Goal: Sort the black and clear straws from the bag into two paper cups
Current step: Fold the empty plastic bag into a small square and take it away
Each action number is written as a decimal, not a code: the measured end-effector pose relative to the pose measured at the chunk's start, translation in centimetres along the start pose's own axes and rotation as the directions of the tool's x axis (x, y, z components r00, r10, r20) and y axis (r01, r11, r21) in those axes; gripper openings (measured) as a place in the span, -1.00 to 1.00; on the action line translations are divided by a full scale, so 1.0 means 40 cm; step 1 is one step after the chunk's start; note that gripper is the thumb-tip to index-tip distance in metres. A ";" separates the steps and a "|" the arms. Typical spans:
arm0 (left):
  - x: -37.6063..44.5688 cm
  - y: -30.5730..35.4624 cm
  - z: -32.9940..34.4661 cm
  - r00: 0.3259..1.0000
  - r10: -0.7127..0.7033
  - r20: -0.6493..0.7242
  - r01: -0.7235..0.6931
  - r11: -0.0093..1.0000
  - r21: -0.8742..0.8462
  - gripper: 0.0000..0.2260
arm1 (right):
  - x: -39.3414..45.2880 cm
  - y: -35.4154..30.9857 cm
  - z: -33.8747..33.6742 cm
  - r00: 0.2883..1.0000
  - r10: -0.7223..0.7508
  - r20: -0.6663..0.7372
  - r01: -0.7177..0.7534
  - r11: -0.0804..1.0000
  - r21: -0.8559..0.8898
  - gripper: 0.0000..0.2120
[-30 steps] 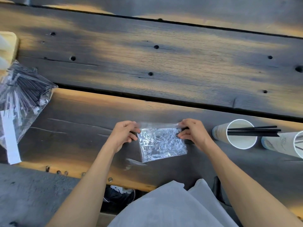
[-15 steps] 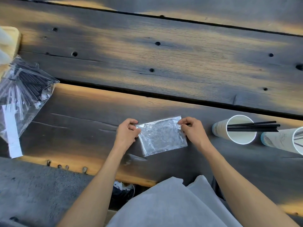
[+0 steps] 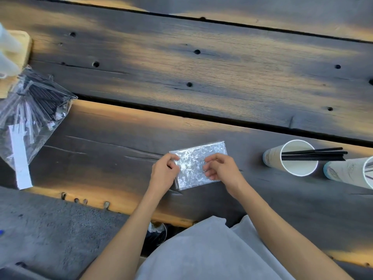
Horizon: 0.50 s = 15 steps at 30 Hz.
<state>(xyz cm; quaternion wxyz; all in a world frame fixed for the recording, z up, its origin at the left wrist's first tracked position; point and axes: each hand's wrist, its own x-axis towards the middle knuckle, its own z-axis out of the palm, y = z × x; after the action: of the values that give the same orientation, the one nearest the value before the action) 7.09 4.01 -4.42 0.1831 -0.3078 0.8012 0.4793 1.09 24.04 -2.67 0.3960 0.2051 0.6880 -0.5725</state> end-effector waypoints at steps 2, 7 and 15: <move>-0.011 -0.011 0.009 0.999 -0.028 -0.018 0.029 0.999 0.027 -0.75 | 0.004 0.016 0.003 0.995 0.086 -0.054 -0.083 0.995 0.056 -0.81; -0.026 -0.006 0.019 0.986 -0.073 -0.148 0.087 0.992 0.091 -0.62 | 0.006 0.021 -0.032 0.983 0.120 -0.137 -0.111 0.991 0.076 -0.80; -0.058 0.001 0.060 0.923 -0.290 -0.253 0.303 0.953 0.015 -0.80 | 0.015 0.038 -0.073 0.941 -0.153 -0.302 -0.058 0.807 -0.588 -0.85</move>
<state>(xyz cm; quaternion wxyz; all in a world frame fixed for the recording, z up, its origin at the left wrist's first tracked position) 8.80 6.87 -4.16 0.1601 -0.4780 0.7745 0.3822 0.94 27.12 -4.00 0.3026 0.1488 0.8931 -0.2977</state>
